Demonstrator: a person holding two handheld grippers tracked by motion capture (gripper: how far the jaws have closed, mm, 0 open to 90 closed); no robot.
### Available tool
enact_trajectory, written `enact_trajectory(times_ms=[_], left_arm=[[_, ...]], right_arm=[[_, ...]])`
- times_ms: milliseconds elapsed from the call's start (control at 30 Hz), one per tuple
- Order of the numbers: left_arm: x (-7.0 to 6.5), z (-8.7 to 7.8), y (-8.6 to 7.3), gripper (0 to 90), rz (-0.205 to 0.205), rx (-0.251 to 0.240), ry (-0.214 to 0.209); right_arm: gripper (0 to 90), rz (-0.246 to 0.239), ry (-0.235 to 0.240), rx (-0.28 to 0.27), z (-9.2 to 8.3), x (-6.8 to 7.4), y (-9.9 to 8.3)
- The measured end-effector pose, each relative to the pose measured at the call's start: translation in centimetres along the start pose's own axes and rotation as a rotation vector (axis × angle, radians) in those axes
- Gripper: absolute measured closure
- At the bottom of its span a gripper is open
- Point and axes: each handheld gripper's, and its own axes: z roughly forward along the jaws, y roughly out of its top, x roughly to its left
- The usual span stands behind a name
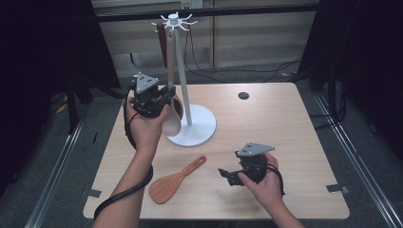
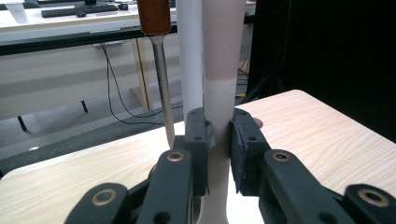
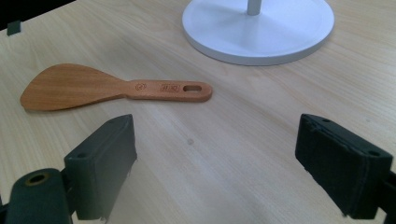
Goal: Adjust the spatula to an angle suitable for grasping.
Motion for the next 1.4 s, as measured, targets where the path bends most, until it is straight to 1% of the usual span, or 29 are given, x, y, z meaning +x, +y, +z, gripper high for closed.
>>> enact_trajectory(times_ms=[400,567,667,767,833,900,1033,1100,1133,1367,1400], left_arm=[[-0.5,1.3,0.0,78.8,-0.037,-0.005,-0.002],[-0.6,1.4,-0.1,78.7,-0.033,-0.012,0.002],[-0.5,1.5,-0.2,78.6,-0.043,-0.024,-0.005],[-0.4,1.8,-0.4,78.2,-0.032,-0.039,-0.017],[-0.3,2.0,-0.6,77.9,-0.058,-0.050,-0.026],[-0.1,2.2,-0.6,77.6,-0.068,-0.052,-0.038],[-0.1,2.4,-0.6,76.9,-0.080,-0.062,-0.044],[0.1,2.5,-0.7,76.5,-0.078,-0.060,-0.042],[0.2,2.4,-0.6,76.4,-0.082,-0.058,-0.035],[0.4,2.6,-0.4,76.0,-0.082,-0.052,-0.059],[0.3,2.6,-0.4,76.0,-0.079,-0.048,-0.053]], right_arm=[[11.7,0.001,0.002,0.001,0.0,0.0,0.0],[11.7,0.001,0.004,0.000,-0.1,0.0,0.0],[11.8,0.001,0.004,0.004,0.0,0.0,-0.1],[11.7,0.001,0.008,0.004,0.0,0.0,0.0],[11.7,-0.003,0.009,0.004,0.0,0.0,0.0],[11.7,-0.004,0.008,0.008,0.1,0.1,0.0],[11.7,-0.001,0.007,0.006,0.1,0.1,0.0],[11.7,-0.005,0.006,0.007,0.1,0.1,-0.1],[11.7,-0.004,0.009,0.007,0.1,0.1,-0.1],[11.7,-0.005,0.010,0.007,0.1,0.0,-0.1],[11.7,-0.005,0.008,0.006,0.1,0.1,-0.1]])
